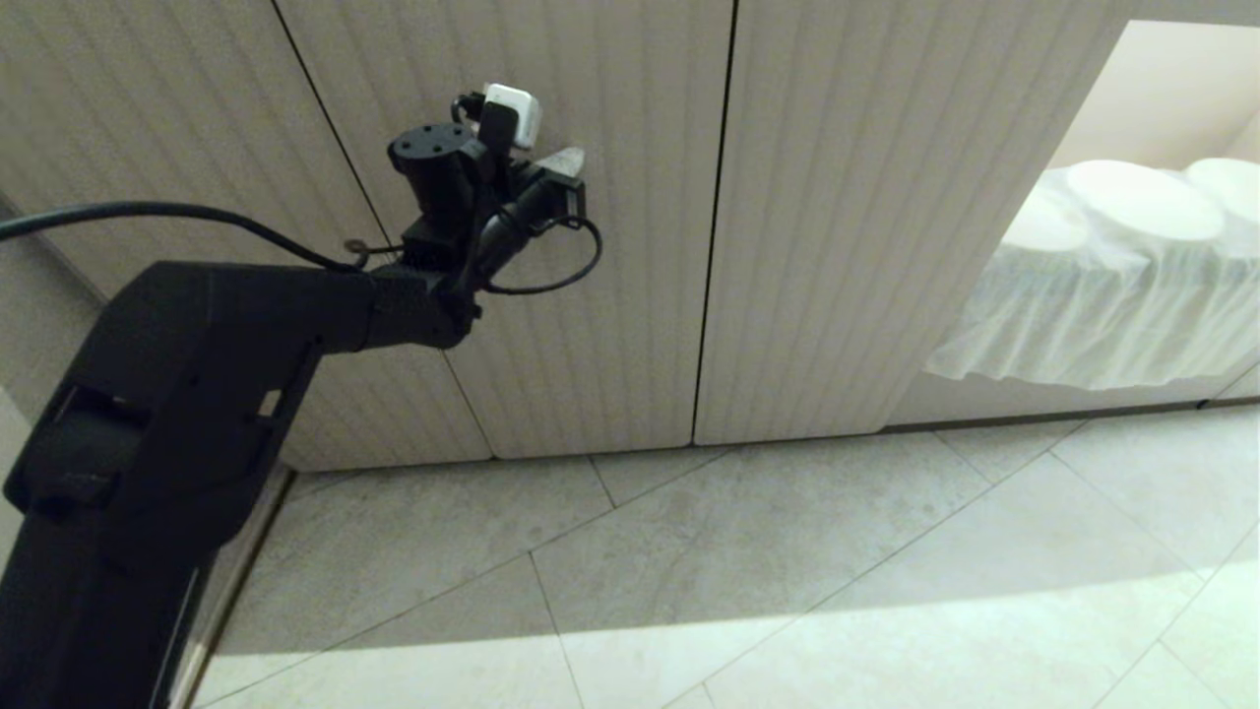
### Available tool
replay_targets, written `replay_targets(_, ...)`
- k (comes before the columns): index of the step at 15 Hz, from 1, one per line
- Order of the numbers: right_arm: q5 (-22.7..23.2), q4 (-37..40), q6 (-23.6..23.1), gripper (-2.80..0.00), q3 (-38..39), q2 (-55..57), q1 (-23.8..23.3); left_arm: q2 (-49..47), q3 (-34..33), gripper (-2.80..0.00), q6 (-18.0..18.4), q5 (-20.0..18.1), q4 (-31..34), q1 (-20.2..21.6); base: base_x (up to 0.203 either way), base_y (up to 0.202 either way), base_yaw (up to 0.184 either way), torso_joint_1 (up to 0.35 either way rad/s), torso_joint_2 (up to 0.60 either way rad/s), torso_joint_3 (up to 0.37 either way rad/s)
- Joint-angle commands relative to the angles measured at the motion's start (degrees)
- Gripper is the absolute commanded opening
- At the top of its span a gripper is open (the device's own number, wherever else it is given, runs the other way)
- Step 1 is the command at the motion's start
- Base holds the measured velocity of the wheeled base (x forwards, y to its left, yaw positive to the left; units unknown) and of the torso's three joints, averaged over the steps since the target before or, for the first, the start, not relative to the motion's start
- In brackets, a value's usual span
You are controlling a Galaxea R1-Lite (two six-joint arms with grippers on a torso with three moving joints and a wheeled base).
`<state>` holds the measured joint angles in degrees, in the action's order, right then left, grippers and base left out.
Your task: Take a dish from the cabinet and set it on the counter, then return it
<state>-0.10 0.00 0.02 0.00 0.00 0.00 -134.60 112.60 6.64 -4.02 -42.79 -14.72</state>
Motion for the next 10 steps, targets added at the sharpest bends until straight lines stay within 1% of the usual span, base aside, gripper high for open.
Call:
replay_targets(1, 0.01, 0.0, -0.02, -2.8, 0.0, 0.0, 0.0, 4.59, -2.19, -2.8, 1.91, 0.78, 0.32, 2.46, 0.0, 0.0, 0.0, 0.0, 0.0, 0.0)
replay_targets(2, 0.01, 0.0, -0.02, -2.8, 0.0, 0.0, 0.0, 6.48, -3.89, -2.8, 3.21, 0.74, 0.79, 3.6, 0.0, 0.0, 0.0, 0.0, 0.0, 0.0)
replay_targets(4, 0.01, 0.0, -0.02, -2.8, 0.0, 0.0, 0.0, 10.76, -8.13, -2.8, 4.66, 0.67, 1.51, 5.09, 0.0, 0.0, 0.0, 0.0, 0.0, 0.0)
replay_targets(6, 0.01, 0.0, -0.02, -2.8, 0.0, 0.0, 0.0, 16.13, -14.1, -2.8, 6.2, 0.47, 1.93, 6.42, 0.0, 0.0, 0.0, 0.0, 0.0, 0.0)
replay_targets(9, 0.01, 0.0, -0.02, -2.8, 0.0, 0.0, 0.04, 25.74, -25.39, -2.8, 9.4, 0.27, 2.49, 7.56, 0.0, 0.0, 0.0, 0.0, 0.0, 0.0)
replay_targets(10, 0.01, 0.0, -0.02, -2.8, 0.0, 0.0, 0.0, 29.71, -30.14, -2.8, 10.51, 0.23, 3.27, 7.74, 0.0, 0.0, 0.0, 0.0, 0.0, 0.0)
